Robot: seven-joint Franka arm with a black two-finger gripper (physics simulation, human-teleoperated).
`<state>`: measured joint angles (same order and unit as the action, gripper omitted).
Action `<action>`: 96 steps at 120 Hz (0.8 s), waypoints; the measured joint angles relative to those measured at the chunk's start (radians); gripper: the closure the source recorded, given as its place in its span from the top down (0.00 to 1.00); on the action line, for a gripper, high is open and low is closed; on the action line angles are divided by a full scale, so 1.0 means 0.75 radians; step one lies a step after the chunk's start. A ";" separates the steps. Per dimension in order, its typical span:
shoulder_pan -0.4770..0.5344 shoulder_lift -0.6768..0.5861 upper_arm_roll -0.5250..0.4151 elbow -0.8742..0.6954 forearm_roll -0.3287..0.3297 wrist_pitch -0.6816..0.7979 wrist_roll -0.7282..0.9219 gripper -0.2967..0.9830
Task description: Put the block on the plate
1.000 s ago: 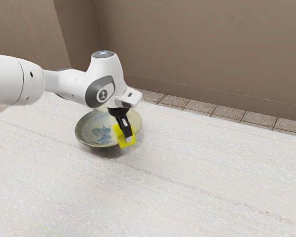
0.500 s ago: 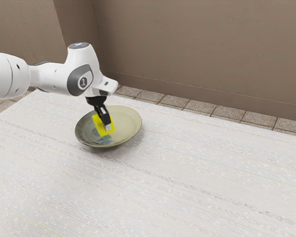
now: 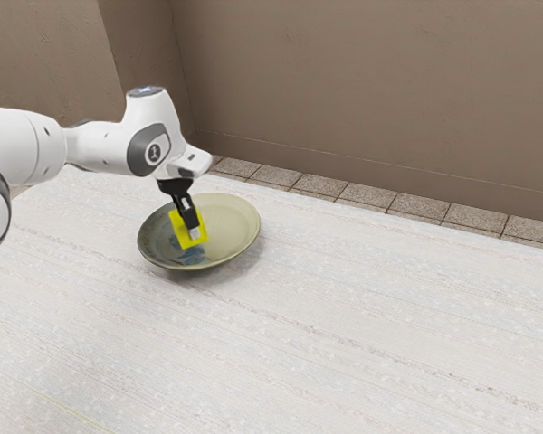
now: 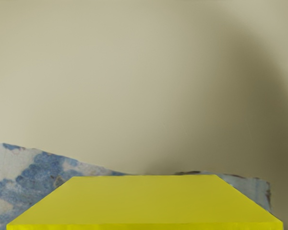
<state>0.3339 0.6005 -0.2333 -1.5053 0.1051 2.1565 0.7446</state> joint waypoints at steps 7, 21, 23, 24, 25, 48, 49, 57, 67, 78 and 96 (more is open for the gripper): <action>0.005 0.018 -0.001 0.016 0.004 -0.002 0.012 0.56; 0.007 0.056 -0.013 0.053 0.009 -0.004 0.035 0.56; 0.007 0.062 -0.015 0.058 0.009 -0.005 0.038 0.56; 0.007 0.064 -0.015 0.060 0.010 -0.005 0.040 0.56; 0.007 0.067 -0.016 0.062 0.010 -0.005 0.042 0.56; 0.019 0.088 -0.020 0.082 0.009 -0.013 0.077 0.62; 0.019 0.087 -0.020 0.082 0.009 -0.014 0.079 0.63; 0.020 0.084 -0.020 0.082 0.008 -0.025 0.090 0.66; 0.021 0.074 -0.020 0.076 0.008 -0.037 0.102 0.70; 0.021 0.053 -0.020 0.069 0.007 -0.053 0.113 0.72; 0.020 0.021 -0.027 0.065 0.011 -0.078 0.118 0.75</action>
<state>0.3488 0.6160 -0.2535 -1.4566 0.1134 2.0981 0.8330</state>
